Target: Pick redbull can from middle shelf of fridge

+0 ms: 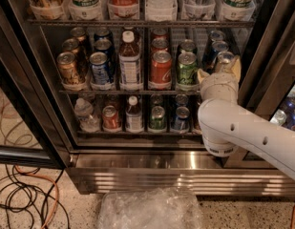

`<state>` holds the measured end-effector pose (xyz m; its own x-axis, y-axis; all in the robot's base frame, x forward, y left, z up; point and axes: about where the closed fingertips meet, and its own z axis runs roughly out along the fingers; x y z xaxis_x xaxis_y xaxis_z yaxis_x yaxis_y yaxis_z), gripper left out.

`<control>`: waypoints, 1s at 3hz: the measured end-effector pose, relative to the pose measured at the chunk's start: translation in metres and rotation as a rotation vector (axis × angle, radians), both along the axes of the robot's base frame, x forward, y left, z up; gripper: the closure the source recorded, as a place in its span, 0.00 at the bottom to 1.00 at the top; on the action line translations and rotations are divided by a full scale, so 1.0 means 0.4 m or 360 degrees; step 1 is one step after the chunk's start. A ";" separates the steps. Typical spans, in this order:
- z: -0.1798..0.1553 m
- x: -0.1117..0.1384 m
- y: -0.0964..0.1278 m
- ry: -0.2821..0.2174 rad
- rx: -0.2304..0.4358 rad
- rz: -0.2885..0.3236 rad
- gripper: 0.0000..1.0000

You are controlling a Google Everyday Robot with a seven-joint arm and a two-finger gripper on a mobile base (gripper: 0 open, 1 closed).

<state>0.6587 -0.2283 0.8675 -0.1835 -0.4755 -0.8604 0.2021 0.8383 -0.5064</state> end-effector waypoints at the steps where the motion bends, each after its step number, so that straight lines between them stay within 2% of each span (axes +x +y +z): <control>1: -0.019 0.016 -0.019 0.0036 0.0045 -0.0051 0.56; 3: 0.006 0.016 -0.019 0.0036 0.0045 -0.0051 0.99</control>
Offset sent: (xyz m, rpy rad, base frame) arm 0.0190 -0.0318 -0.0207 0.1657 0.0458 -0.1189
